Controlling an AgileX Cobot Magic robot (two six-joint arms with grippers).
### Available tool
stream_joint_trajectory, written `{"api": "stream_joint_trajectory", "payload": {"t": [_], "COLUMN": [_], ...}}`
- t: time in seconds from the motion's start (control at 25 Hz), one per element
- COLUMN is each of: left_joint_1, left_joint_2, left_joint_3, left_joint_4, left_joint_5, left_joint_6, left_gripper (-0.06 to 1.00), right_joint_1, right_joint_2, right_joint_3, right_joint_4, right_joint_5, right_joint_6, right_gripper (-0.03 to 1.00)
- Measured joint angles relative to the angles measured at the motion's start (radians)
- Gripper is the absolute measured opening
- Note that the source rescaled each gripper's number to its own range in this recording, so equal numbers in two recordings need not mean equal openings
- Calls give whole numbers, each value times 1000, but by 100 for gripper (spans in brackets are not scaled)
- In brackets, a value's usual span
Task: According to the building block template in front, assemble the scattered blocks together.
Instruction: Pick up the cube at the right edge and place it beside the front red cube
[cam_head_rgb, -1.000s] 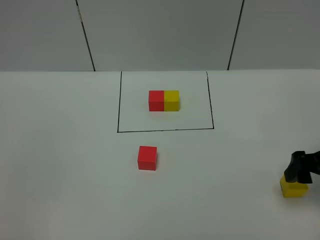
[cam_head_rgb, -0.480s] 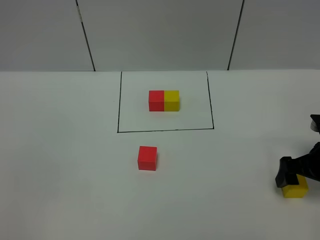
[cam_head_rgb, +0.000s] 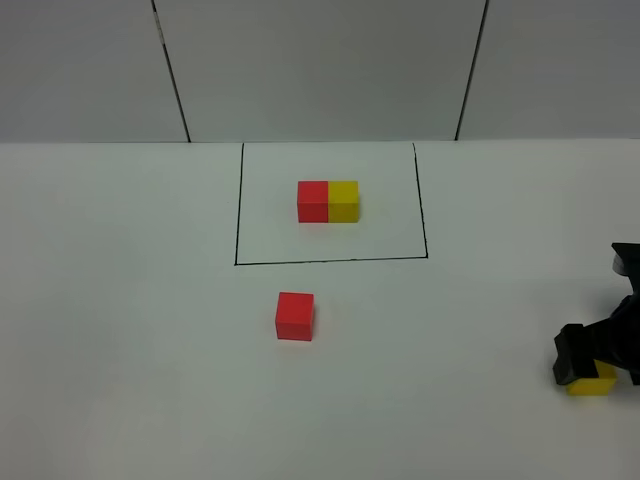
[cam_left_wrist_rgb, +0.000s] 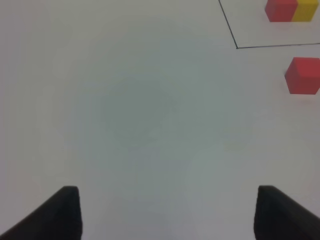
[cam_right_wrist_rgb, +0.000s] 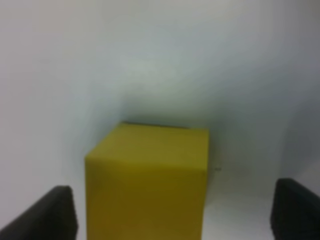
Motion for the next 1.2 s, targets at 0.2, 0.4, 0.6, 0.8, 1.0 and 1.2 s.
{"api": "stream_joint_trajectory", "payload": {"t": [0.2,0.4,0.6,0.8,1.0,1.2], "left_joint_1": [0,0,0,0,0,0], "left_joint_2": [0,0,0,0,0,0], "left_joint_3": [0,0,0,0,0,0], "left_joint_4": [0,0,0,0,0,0], "left_joint_5": [0,0,0,0,0,0], "left_joint_6": [0,0,0,0,-1,-1], "left_gripper": [62,62,62,62,62,62], "right_joint_1": [0,0,39,221,413,530], "right_joint_2": [0,0,1,1,33,187], "right_joint_3": [0,-9,-126,-316,-490,-694], "right_joint_4": [5,14,3,-110,-287,-337], "right_joint_5": [0,7,123,290,395,484], "right_joint_6": [0,0,-67,-280,-465,-535], "right_gripper": [25,25,25,25,25,25]}}
